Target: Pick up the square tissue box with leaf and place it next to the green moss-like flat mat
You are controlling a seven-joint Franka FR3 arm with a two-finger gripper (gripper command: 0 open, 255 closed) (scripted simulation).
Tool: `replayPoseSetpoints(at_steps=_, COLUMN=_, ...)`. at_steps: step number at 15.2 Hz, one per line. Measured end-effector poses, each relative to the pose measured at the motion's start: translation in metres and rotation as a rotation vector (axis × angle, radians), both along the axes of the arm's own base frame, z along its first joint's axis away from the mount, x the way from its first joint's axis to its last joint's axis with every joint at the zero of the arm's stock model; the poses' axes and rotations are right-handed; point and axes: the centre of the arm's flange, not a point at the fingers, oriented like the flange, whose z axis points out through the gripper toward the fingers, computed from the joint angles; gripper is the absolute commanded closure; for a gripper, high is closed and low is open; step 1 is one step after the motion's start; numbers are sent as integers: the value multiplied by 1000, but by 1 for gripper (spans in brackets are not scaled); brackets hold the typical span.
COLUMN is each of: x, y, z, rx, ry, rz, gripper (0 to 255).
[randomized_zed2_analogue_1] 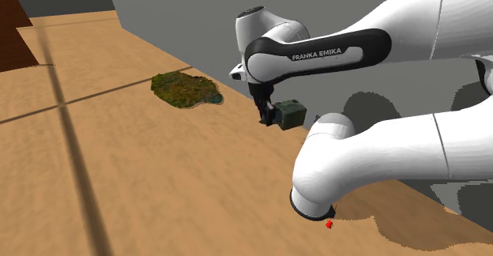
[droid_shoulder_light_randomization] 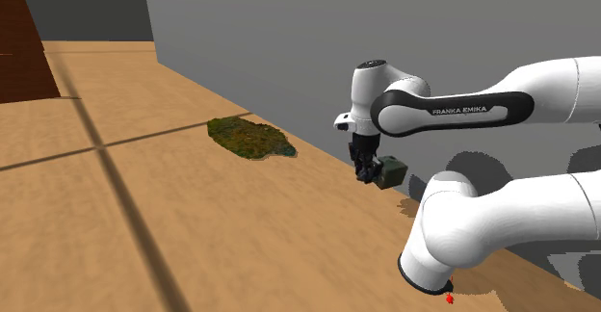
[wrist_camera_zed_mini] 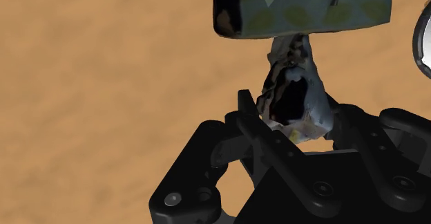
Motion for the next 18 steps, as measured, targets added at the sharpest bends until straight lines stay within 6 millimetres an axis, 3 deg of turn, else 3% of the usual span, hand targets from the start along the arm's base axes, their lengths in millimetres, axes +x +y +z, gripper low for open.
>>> replayPoseSetpoints(at_steps=9, x=0, y=1, z=45, rx=0, ry=0, rz=0, gripper=255)
replayPoseSetpoints(at_steps=18, x=96, y=37, z=54, rx=0, ry=1, rz=0, gripper=255)
